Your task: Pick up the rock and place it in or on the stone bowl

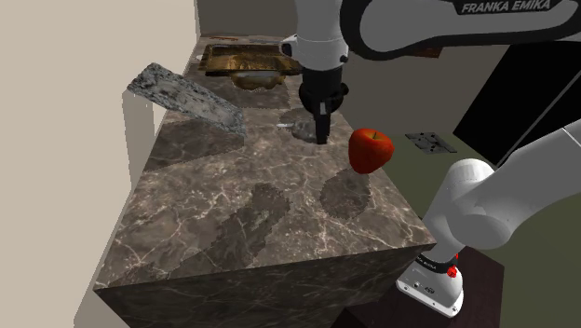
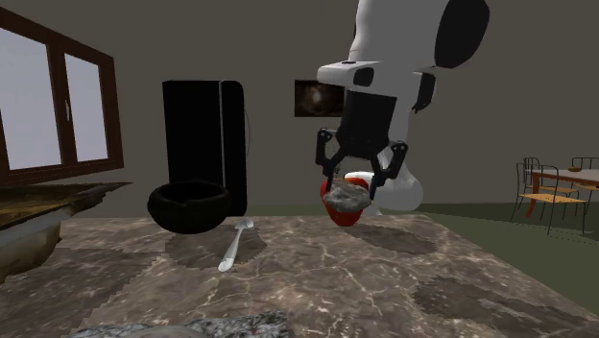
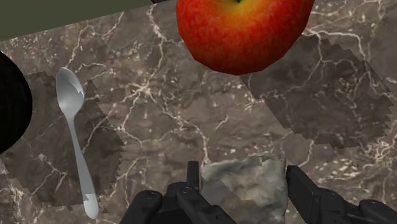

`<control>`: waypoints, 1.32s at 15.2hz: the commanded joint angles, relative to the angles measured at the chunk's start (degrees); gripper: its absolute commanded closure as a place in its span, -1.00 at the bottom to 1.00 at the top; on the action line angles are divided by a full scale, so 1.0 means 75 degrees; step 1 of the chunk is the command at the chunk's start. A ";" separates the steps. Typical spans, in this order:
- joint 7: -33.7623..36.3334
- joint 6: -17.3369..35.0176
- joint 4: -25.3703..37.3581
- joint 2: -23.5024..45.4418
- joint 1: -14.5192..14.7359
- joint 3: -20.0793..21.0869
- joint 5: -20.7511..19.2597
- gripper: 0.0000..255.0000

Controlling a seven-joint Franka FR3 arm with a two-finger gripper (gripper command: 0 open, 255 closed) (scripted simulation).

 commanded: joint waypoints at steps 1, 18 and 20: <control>-0.0021 -0.0202 0.0216 0.0016 -0.0005 0.0001 -0.0004 1.00; -0.0756 -0.1358 0.1763 0.0315 -0.0263 -0.0407 -0.0336 1.00; -0.1120 -0.1244 0.1748 0.0351 -0.0386 -0.0673 -0.0491 1.00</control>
